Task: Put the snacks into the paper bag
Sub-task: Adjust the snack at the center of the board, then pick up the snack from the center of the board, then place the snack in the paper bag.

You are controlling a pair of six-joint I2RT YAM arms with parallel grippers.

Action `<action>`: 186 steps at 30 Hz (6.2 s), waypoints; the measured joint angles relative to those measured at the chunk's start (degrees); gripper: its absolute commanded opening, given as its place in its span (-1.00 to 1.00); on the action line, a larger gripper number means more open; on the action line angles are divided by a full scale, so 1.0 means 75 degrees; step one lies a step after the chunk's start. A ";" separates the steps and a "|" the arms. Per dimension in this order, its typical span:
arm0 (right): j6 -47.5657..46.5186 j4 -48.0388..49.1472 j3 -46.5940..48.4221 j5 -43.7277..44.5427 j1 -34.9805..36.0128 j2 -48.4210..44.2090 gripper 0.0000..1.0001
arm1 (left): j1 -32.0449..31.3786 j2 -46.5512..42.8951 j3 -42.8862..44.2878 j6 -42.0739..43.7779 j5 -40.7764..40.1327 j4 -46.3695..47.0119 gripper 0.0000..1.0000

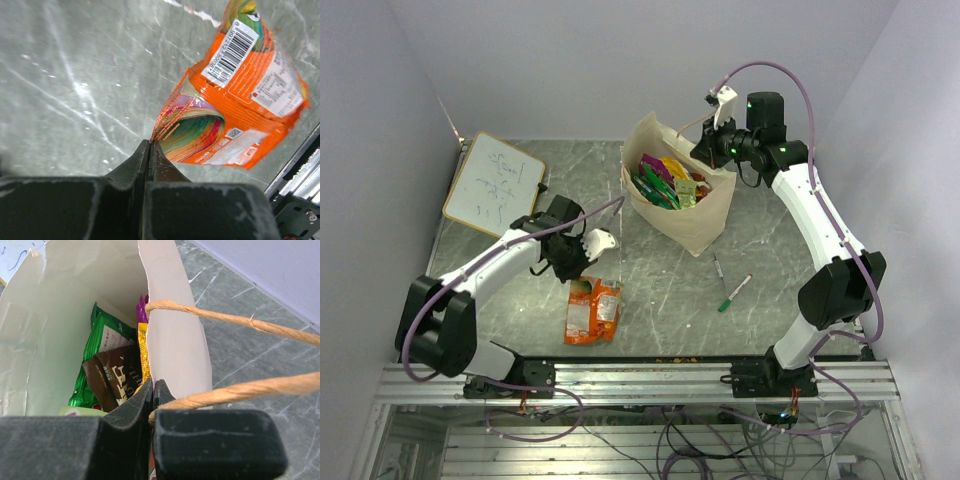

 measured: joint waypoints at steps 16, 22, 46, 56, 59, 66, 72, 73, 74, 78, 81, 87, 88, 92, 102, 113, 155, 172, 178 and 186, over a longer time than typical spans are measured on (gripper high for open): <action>0.0003 -0.0015 0.0029 -0.0009 0.0000 0.0029 -1.00 | 0.0000 -0.1116 0.1381 0.0595 0.0370 -0.1169 -0.86; 0.0003 -0.0023 0.0055 -0.0032 0.0000 0.0052 -1.00 | -0.0055 -0.1163 0.1807 0.0650 0.0551 -0.1507 -0.86; 0.0003 -0.0029 0.0160 -0.0058 0.0000 0.0172 -1.00 | -0.0592 -0.0752 0.1376 0.0449 0.0717 -0.0915 -0.41; 0.0000 -0.0026 0.0160 -0.0055 0.0000 0.0172 -1.00 | -0.0592 -0.0268 0.1408 0.0408 0.1303 -0.0985 0.08; -0.0003 -0.0026 0.0160 -0.0055 0.0000 0.0172 -1.00 | -0.0592 -0.0067 0.1451 0.0382 0.1545 -0.1017 0.16; -0.0009 -0.0026 0.0157 -0.0052 0.0000 0.0172 -1.00 | -0.0600 0.0178 0.1469 0.0408 0.1944 -0.1212 0.25; -0.0047 -0.0026 0.0157 -0.0050 0.0000 0.0172 -1.00 | -0.0656 0.0303 0.1469 0.0516 0.1993 -0.1355 0.27; -0.0050 -0.0026 0.0157 -0.0050 0.0000 0.0172 -1.00 | -0.0659 0.0315 0.1469 0.0539 0.1993 -0.1376 0.28; -0.0052 -0.0026 0.0160 -0.0047 0.0000 0.0172 -1.00 | -0.0664 0.0323 0.1469 0.0568 0.1993 -0.1402 0.29; -0.0055 -0.0026 0.0157 -0.0050 0.0000 0.0172 -1.00 | -0.0682 0.0297 0.1451 0.0615 0.1935 -0.1419 0.45; -0.0055 -0.0026 0.0160 -0.0052 0.0000 0.0175 -1.00 | -0.0688 0.0108 0.1265 0.0612 0.1690 -0.1282 0.49; -0.0058 -0.0026 0.0160 -0.0050 0.0000 0.0187 -1.00 | -0.0691 -0.0160 0.1139 0.0085 0.0522 -0.0799 0.58; -0.0058 -0.0026 0.0160 -0.0052 0.0000 0.0187 -1.00 | -0.0676 -0.0163 0.1139 -0.0020 0.0303 -0.0685 0.60; -0.0058 -0.0023 0.0160 -0.0052 0.0000 0.0187 -1.00 | -0.0230 0.0012 0.1131 -0.0274 -0.0131 -0.0408 0.63; -0.0058 0.0041 0.0052 -0.0052 0.0000 0.0184 -1.00 | 0.1192 0.1580 0.0801 0.0157 -0.0393 -0.0286 0.66; -0.0058 0.0041 0.0029 -0.0047 0.0000 0.0184 -1.00 | 0.1478 0.2212 0.0691 0.1142 0.0082 -0.0289 0.74; -0.0015 -0.0023 0.0189 -0.0230 0.0023 0.0315 -1.00 | 0.1466 0.0315 0.3815 0.1131 0.0702 -0.3147 -0.86; 0.0085 -0.0029 0.0189 -0.0734 0.0082 0.0271 -1.00 | 0.1346 -0.0702 0.6770 0.0064 -0.0554 -0.0801 -0.86; 0.0152 -0.0035 0.0181 -0.0959 0.0090 0.0189 -1.00 | 0.0708 0.0131 0.7734 0.0236 -0.0472 0.0122 -0.86; 0.0242 -0.0017 0.0017 -0.1180 0.0108 0.0096 -1.00 | -0.0766 0.1163 0.8518 0.1536 -0.0498 0.0236 -0.86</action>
